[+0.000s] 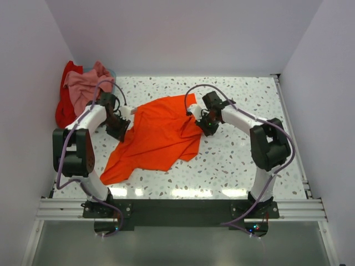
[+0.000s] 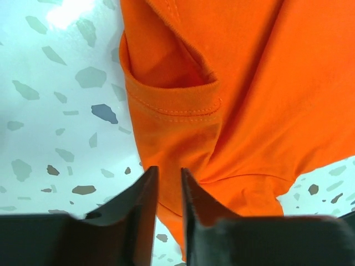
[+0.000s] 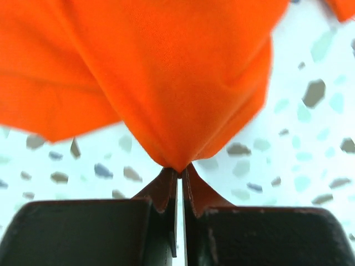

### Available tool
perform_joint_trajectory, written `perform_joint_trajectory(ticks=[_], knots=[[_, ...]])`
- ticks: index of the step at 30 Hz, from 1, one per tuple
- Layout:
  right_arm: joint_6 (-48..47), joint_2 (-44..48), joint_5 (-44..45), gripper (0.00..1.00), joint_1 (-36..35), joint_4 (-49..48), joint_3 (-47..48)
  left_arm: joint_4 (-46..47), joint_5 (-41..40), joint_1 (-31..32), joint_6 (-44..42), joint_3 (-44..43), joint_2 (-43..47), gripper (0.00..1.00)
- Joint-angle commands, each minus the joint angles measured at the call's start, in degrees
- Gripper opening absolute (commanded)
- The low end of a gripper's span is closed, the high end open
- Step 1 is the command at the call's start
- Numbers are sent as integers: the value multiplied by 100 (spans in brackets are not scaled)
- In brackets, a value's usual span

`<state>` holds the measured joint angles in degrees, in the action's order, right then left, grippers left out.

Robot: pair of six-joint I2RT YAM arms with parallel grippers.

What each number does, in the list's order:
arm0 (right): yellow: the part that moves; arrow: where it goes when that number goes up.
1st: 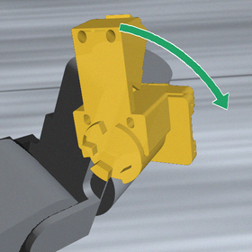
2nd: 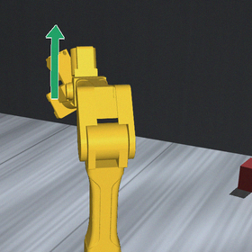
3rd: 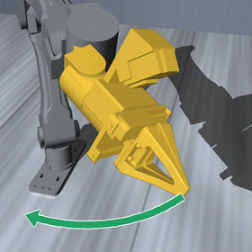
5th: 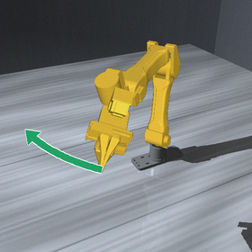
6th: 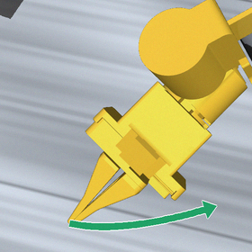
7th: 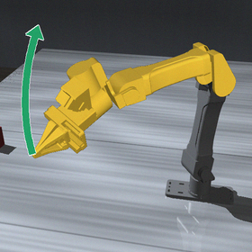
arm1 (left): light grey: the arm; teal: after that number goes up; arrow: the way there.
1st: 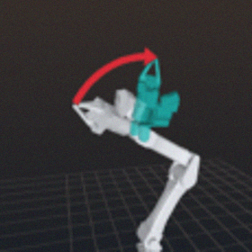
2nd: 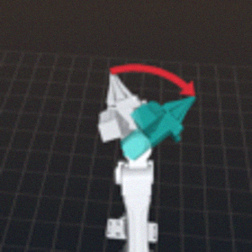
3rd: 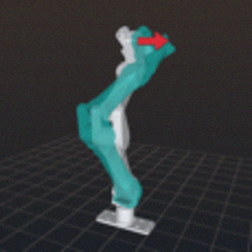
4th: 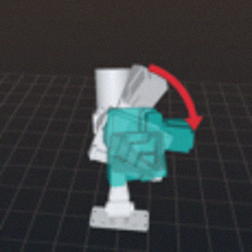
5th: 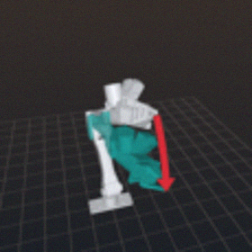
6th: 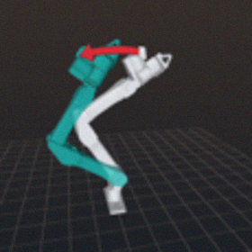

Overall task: Fold and stack the t-shirts
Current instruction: Flatten the tshirt out

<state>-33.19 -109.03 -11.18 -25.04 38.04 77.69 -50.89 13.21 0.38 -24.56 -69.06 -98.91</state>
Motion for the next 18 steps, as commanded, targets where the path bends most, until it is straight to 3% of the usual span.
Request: perform_joint_trajectory(ticks=[1,6,10,12,13,14,16,18], knots=[[-565,804,-138,0,157,930,9,281,-205,-38,-41,129,4,24],[-1005,1235,-297,0,244,2037,-201,335,-468,-38,-154,419,64,1],[-1390,1630,-385,0,525,2785,-666,64,-312,-38,-558,727,451,0],[-1541,2034,-333,0,788,3050,-1104,-322,285,-38,-892,649,792,0],[-1681,2200,-228,0,877,3121,-1246,-403,539,-38,-971,543,908,4],[-1734,2420,-192,0,965,3174,-1465,-430,1047,-38,-1024,247,1005,21],[-1822,2597,-165,0,1211,3384,-1616,-80,1489,-38,-929,-306,1085,44],[-1858,2720,-156,0,1395,3516,-1766,576,1781,163,-630,-686,762,54]])
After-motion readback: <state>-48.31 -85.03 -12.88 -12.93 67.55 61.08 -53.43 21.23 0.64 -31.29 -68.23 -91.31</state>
